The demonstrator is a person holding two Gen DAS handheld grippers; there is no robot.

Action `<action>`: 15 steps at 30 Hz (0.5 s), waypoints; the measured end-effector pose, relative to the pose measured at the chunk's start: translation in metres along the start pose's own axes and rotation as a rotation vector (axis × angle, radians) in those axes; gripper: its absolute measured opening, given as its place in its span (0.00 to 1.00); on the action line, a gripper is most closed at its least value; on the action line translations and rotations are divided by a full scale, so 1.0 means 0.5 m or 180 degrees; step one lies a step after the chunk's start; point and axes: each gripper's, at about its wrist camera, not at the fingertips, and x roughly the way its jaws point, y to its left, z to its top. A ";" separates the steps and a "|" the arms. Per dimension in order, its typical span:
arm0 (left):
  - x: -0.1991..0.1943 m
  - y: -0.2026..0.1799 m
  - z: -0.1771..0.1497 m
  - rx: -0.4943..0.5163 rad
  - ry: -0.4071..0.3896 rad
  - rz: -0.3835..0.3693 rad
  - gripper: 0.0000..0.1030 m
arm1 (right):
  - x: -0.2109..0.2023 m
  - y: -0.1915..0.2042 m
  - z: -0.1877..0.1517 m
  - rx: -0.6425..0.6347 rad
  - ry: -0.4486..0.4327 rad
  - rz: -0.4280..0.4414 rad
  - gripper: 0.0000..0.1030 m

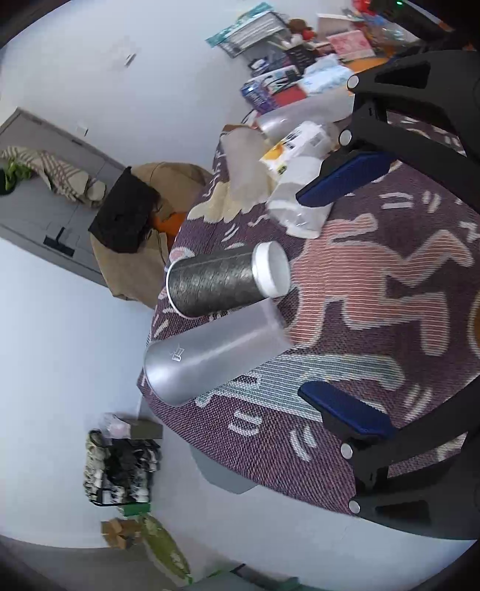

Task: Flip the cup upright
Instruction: 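Close the left gripper on the frosted grey cup and lift it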

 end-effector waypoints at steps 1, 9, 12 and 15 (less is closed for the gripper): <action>0.013 0.005 0.007 -0.0063 0.0029 -0.0003 0.88 | 0.007 -0.001 0.004 0.0023 0.0015 0.0005 0.93; 0.108 0.036 0.051 -0.0391 0.0173 0.0024 0.79 | 0.045 -0.019 0.025 0.0207 0.0071 -0.0003 0.93; 0.140 0.053 0.058 -0.0509 0.0233 0.0083 0.79 | 0.057 -0.025 0.030 0.0253 0.0104 -0.0030 0.93; 0.173 0.068 0.065 -0.0619 0.0294 0.0096 0.79 | 0.068 -0.034 0.031 0.0309 0.0151 -0.0032 0.93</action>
